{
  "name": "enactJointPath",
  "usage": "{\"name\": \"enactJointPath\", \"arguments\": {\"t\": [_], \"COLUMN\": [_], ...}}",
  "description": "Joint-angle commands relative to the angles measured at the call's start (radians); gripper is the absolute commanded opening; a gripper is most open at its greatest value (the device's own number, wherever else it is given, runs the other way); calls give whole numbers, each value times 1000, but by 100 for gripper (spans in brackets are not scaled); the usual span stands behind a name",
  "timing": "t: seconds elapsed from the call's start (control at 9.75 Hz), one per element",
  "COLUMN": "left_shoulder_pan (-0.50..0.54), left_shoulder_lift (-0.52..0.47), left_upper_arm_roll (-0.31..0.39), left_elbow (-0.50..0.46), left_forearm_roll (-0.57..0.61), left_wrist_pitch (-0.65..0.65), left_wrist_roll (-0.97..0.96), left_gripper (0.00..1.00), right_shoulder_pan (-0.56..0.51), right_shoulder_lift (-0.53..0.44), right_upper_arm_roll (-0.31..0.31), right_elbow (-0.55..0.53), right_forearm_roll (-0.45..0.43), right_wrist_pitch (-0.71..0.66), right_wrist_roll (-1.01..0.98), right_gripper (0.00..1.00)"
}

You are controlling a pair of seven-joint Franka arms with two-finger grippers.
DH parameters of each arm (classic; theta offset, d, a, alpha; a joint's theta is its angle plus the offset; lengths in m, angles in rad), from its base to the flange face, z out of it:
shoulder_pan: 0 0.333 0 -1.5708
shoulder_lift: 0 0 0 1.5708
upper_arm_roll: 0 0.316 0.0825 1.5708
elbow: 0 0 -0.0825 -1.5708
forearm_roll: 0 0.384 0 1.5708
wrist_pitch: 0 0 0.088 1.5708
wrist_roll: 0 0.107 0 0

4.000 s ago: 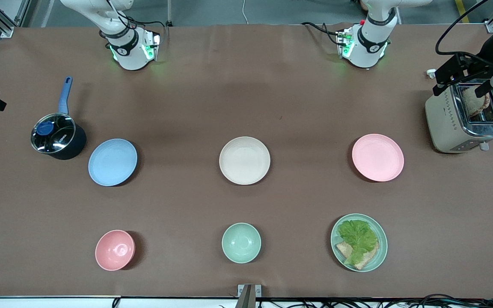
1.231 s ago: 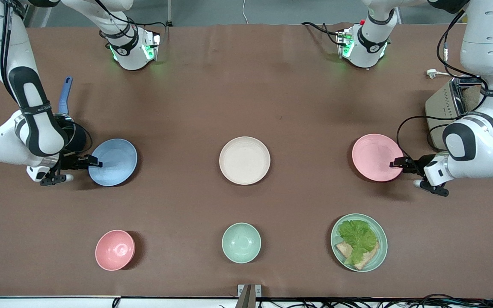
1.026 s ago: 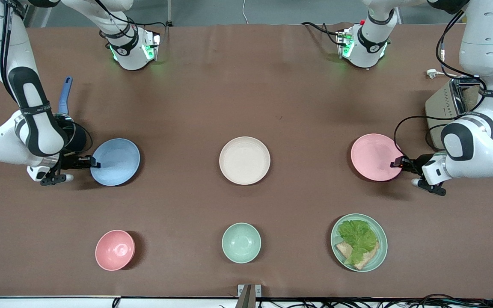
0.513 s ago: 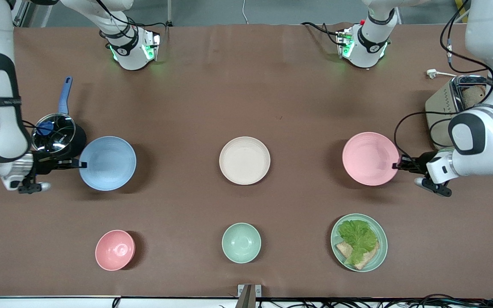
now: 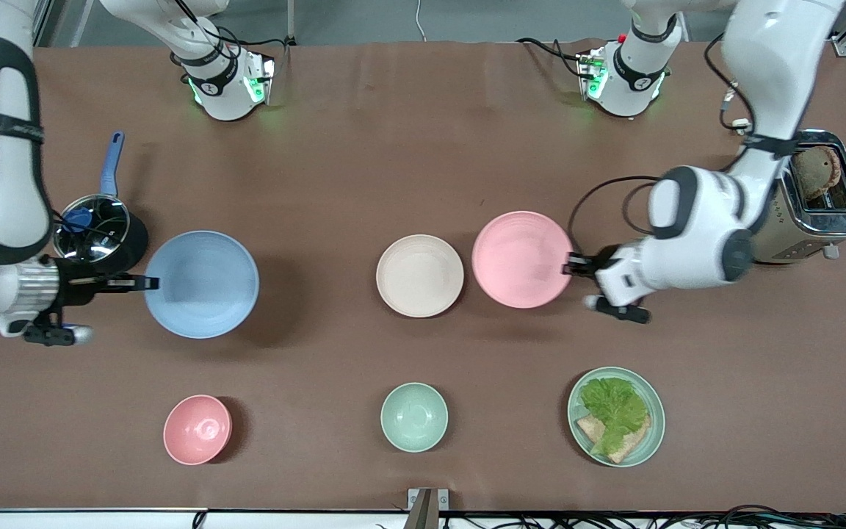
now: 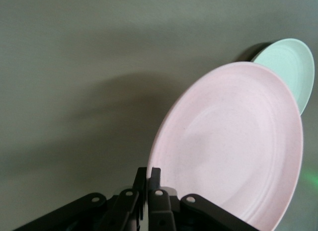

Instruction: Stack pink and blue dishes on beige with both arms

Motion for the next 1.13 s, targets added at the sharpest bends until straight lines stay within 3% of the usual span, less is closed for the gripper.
{"name": "enactJointPath", "arguments": {"t": [0.0,0.21,0.31,0.51,0.72,0.82,1.03], "left_shoulder_pan": [-19,-131,-152,-176,-209,-209,-214], "left_shoulder_lift": [66,141,178,239,245,245,239], "left_upper_arm_roll": [-65,-73,-101,-141,-142,-142,-149], "left_elbow": [1,2,10,37,38,59,100], "left_forearm_roll": [58,137,250,458,521,521,521], "left_wrist_pitch": [94,267,321,337,338,338,337], "left_wrist_roll": [-187,-420,-574,-809,-904,-919,-993], "left_gripper": [1,1,1,2,9,20,64], "right_shoulder_pan": [-2,6,12,15,32,44,50], "right_shoulder_lift": [-38,-41,-48,-56,-64,-82,-107], "right_upper_arm_roll": [102,159,179,197,199,200,249], "right_elbow": [-35,-64,-97,-131,-159,-197,-280], "right_forearm_roll": [-8,-8,-9,-11,-11,-11,-9], "right_wrist_pitch": [55,121,170,210,232,256,319], "right_wrist_roll": [145,194,222,223,223,223,245], "right_gripper": [1,1,1,1,1,1,1]}}
